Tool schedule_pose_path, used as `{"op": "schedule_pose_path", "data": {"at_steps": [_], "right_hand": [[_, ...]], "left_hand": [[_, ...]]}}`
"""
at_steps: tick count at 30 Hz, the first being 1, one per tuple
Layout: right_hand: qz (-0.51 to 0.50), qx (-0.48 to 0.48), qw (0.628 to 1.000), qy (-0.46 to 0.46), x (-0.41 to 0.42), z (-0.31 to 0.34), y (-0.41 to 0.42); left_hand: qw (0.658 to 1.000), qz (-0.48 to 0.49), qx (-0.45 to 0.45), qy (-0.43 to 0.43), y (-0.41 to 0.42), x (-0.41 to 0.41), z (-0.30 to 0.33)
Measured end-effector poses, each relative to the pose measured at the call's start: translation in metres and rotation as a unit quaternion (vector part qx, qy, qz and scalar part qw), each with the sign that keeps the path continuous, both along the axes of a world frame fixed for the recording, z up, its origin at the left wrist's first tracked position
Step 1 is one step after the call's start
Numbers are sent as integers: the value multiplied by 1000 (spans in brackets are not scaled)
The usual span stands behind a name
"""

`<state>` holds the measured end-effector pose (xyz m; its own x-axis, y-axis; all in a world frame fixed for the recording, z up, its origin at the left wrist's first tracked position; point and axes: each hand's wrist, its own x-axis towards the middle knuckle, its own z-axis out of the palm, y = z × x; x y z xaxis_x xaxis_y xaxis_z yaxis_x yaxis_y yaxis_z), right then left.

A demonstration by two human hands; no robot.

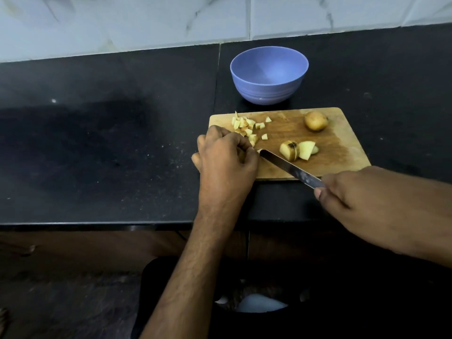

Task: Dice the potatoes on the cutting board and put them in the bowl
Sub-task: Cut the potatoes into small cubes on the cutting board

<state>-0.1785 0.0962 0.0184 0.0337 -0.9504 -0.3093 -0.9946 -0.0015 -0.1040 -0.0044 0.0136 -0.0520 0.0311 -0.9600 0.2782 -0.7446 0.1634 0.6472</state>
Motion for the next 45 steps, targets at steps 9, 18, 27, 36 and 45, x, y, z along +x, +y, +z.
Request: {"op": "schedule_pose_path", "data": {"at_steps": [9, 18, 27, 36, 45], "right_hand": [[12, -42, 998, -34, -22, -2, 2], [-76, -182, 968, -158, -20, -35, -10], [-72, -206, 966, -141, -18, -42, -12], [-58, -220, 968, -109, -18, -45, -13], [-57, -219, 968, -108, -20, -47, -14]], "left_hand": [[999, -22, -23, 2, -1, 0, -2], [1000, 7, -29, -5, -7, -8, -2], [998, 17, -60, -31, -5, -10, -3], [958, -119, -170, -199, 7, -29, -1], [964, -191, -111, -150, -2, -30, 0]]}}
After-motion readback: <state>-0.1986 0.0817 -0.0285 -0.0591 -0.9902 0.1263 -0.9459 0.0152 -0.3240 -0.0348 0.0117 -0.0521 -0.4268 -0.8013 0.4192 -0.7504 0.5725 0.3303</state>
